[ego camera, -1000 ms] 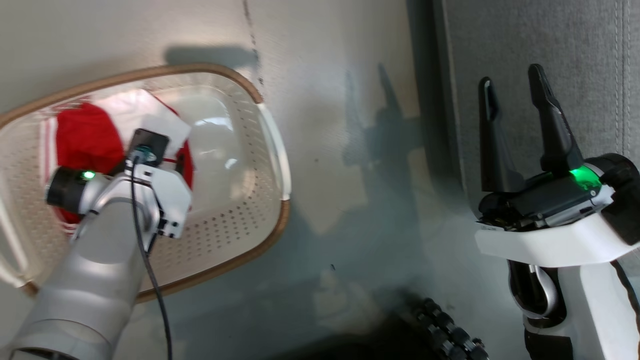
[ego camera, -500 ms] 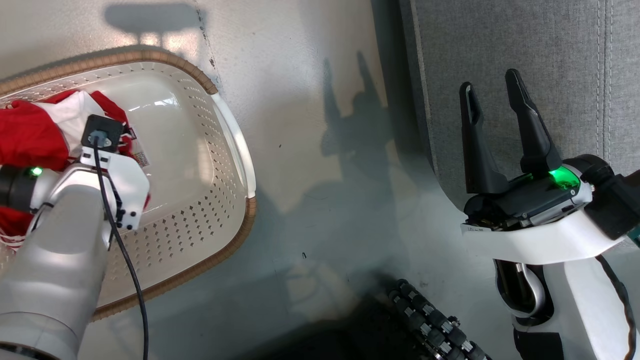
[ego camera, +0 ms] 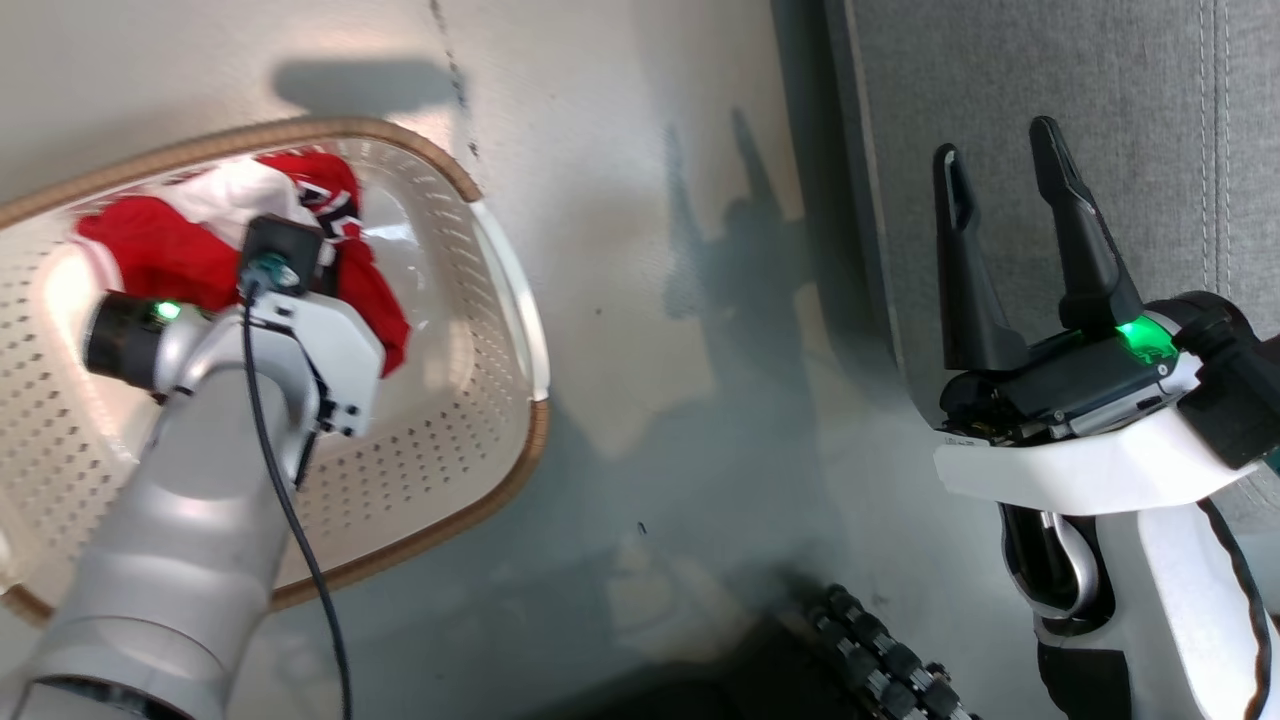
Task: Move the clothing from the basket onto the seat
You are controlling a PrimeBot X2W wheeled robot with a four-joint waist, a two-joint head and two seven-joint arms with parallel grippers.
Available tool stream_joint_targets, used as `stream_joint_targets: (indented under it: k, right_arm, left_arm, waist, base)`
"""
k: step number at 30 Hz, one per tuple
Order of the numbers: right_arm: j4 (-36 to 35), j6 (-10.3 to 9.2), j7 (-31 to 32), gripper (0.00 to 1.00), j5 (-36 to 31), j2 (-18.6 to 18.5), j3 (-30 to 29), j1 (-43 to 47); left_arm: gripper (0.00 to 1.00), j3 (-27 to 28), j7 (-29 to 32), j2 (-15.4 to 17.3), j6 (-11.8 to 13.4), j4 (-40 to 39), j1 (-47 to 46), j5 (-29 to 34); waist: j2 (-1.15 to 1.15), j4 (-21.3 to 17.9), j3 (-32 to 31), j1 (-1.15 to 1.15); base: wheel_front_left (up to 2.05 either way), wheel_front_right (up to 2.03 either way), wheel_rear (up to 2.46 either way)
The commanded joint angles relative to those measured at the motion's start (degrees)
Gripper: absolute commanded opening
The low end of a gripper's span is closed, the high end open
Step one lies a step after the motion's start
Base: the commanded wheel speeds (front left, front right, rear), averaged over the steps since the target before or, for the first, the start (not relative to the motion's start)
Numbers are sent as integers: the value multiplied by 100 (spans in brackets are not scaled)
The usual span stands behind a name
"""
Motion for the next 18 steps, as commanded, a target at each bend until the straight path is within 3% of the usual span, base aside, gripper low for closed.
stream_joint_targets:
  k: [1, 12, 18]
  right_arm:
    - [32, 1, -32, 100, -75, -19, -52, 54]
    - [148, 1, 198, 100, -475, -24, -209, 345]
    - [231, 1, 414, 100, -613, -25, -359, 593]
  left_arm:
    - [0, 7, -103, -51, -33, -43, 85, -38]
    - [0, 164, -557, -448, -195, -684, 796, -352]
    - [0, 519, -565, -449, -80, -1939, 1569, -401]
  waist:
    - [0, 243, -262, 0]
    - [0, 882, -1318, 0]
    - [0, 1179, -1993, 0]
  base:
    - [0, 0, 0]
    - [0, 0, 0]
    - [0, 0, 0]
